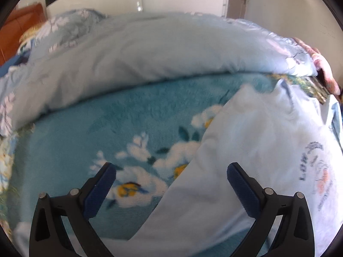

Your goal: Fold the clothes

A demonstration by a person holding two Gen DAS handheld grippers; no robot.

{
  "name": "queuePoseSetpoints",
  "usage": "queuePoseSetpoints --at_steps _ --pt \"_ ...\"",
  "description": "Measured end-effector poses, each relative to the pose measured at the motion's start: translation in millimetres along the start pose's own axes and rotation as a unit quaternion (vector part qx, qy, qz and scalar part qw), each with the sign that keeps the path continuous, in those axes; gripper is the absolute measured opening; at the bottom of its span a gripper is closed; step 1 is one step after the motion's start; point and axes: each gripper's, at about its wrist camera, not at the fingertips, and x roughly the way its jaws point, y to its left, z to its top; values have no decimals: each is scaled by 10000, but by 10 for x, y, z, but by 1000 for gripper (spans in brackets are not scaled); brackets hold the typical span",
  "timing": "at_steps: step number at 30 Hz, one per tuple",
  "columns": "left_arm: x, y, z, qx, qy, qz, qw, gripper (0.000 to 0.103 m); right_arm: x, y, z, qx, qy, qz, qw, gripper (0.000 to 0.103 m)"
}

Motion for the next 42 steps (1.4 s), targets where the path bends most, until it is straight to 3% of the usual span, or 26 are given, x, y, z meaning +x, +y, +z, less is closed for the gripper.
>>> queuePoseSetpoints --at_steps 5,8,14,18,20,24,29,32,34,39,42 --pt "-721 -177 91 325 -277 -266 9987 103 -351 50 51 -126 -324 42 9994 89" --pt "-862 -462 232 284 -195 -361 9988 103 -605 30 40 -239 -486 31 9985 89" --pt "-1384 -838 87 100 124 -299 9994 103 -983 -160 -35 -336 -691 121 9970 90" --pt "-1355 -764 -43 -409 462 -135 9980 103 -1039 -356 21 -787 -708 145 9943 90" --pt "-1268 -603 -126 -830 635 164 9944 103 -1025 -474 59 -1025 -687 194 9922 90" --pt "-1229 -152 -356 -1863 820 848 9754 103 -875 -675 271 -1658 -493 263 9846 90" --pt "-1123 557 -768 -3217 957 1209 9342 103 -756 -702 581 -2197 -461 311 9740 90" --pt "-1029 945 -1001 -3669 996 1434 9137 102 -653 -584 599 -2407 -396 307 9693 90" --pt "-903 1144 -1134 -3758 1124 1553 9067 102 -585 -483 565 -2477 -371 299 9677 90" --pt "-536 1533 -1365 -3864 1510 1478 8978 75 -399 -258 385 -2309 -201 329 9722 90" --pt "-354 1670 -1455 -3993 1610 1305 8931 72 -273 -59 212 -2341 -68 321 9717 90"
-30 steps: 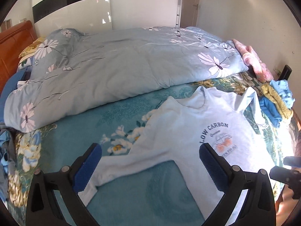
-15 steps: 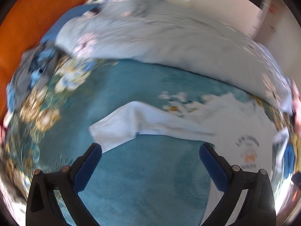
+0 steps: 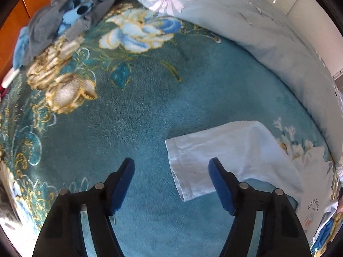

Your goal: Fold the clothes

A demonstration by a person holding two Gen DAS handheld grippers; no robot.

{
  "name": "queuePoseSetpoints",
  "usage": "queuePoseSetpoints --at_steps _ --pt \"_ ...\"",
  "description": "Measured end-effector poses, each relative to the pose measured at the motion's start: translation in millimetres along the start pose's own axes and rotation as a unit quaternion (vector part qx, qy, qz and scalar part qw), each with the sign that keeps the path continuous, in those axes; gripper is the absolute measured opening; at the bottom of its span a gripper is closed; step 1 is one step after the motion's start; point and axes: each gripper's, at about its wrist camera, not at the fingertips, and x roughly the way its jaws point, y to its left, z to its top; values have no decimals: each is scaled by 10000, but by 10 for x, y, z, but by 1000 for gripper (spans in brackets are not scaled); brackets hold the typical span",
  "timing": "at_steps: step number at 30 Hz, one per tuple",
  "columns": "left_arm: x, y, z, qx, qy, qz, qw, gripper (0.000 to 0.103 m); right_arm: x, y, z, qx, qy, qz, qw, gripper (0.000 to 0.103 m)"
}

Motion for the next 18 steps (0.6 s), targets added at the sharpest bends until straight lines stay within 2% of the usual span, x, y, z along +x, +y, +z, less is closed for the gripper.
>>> queuePoseSetpoints --at_steps 3,5,7,10,12,13,14,18 --pt "159 10 38 57 143 -173 9997 71 113 226 -58 -75 104 2 9999 90" --pt "261 -5 44 150 259 -194 9994 55 177 362 -75 -85 151 28 9998 90" --pt "352 2 36 139 370 -173 9991 44 219 462 -77 -47 181 45 9998 90" --pt "393 14 6 81 358 -135 9992 40 242 579 -58 -16 186 44 9998 90" --pt "380 24 -22 14 318 -114 9994 28 248 636 -46 -28 195 26 9998 90" --pt "374 24 -36 -16 314 -143 9994 15 252 664 -40 -37 203 16 9998 90" --pt "367 18 -50 -57 314 -237 9992 9 259 684 -40 -38 218 5 9998 90" --pt "332 -70 -96 -48 269 -417 9988 5 271 736 -40 49 249 11 9997 90"
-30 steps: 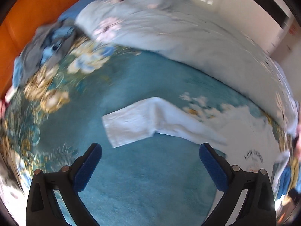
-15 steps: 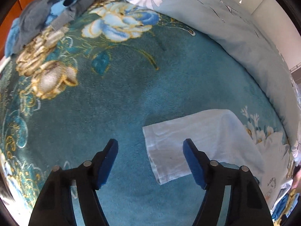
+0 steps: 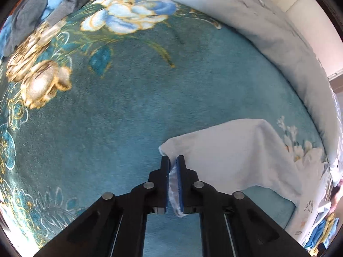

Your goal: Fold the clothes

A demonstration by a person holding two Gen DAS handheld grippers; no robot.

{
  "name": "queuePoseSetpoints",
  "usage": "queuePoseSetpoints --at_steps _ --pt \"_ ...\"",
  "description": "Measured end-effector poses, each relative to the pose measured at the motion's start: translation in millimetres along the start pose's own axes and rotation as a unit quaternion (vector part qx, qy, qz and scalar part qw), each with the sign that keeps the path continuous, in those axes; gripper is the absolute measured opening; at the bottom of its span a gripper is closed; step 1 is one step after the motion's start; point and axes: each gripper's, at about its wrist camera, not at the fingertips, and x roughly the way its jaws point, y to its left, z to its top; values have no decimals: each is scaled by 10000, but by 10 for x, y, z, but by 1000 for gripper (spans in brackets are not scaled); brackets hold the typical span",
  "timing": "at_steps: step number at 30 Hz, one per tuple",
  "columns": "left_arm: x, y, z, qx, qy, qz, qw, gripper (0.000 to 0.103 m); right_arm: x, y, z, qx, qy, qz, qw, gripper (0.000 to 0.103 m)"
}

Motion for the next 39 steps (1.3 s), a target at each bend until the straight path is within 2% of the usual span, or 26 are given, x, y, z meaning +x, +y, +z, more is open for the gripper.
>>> queuePoseSetpoints --at_steps 3,7,9,14,19,23,27,30,32,35,39 --pt "-126 -19 -15 -75 -146 -10 9999 3 -15 15 -4 51 -4 -10 10000 90" --pt "-525 43 -44 5 -574 256 9980 3 -45 14 -13 47 -20 -64 10000 90" --pt "-668 111 -59 67 -666 405 9969 3 -57 -7 -20 74 -24 -79 9999 90" --pt "-697 258 -99 420 -499 836 9944 3 -50 -64 -56 164 -11 -85 9998 90" --pt "-516 377 -176 729 -120 1020 9920 3 -22 -139 -79 208 -36 -9 9998 90" --pt "-471 424 -219 622 -37 901 9940 3 109 -176 203 -42 -100 237 9997 90" --pt "-503 445 -233 558 -64 818 9951 3 293 -71 833 -743 -323 575 9951 89" --pt "-519 477 -252 455 -74 744 9962 3 532 113 1299 -1667 -255 545 9842 80" --pt "-502 488 -262 374 -35 704 9968 3 729 250 1561 -2414 -80 432 9694 74" --pt "-458 499 -275 307 21 701 9971 4 1055 425 1761 -3595 311 109 9326 69" --pt "-398 519 -301 187 108 702 9973 4 1382 589 1827 -4390 799 152 8948 59"
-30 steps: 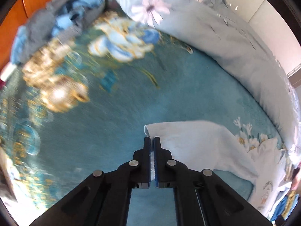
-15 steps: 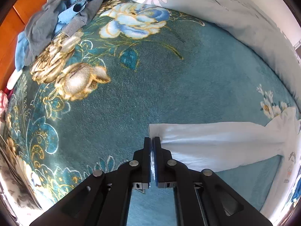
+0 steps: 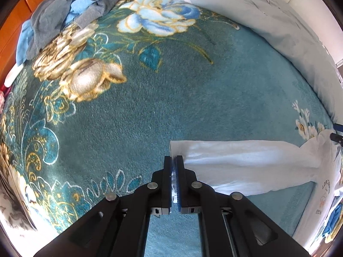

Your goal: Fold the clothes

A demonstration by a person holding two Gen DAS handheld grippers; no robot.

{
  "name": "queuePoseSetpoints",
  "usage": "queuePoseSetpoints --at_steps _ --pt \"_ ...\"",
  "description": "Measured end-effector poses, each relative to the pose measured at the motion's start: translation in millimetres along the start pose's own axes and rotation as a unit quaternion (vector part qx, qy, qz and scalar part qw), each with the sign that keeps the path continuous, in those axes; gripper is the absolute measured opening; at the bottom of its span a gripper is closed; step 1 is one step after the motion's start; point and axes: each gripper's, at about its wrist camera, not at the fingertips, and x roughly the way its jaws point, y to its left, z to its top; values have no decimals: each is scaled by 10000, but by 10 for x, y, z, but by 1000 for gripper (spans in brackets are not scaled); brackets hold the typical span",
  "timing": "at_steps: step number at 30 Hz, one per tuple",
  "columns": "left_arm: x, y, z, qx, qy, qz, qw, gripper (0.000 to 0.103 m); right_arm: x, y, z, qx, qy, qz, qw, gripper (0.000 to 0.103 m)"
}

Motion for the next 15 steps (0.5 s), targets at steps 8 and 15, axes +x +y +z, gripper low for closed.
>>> queuePoseSetpoints --at_steps 8,15 --pt "62 3 -13 -154 104 -34 9998 4 515 276 121 -1579 806 0 9842 56" --pt "103 -10 -45 -282 209 -45 9994 4 567 317 99 -1711 1034 153 9797 35"
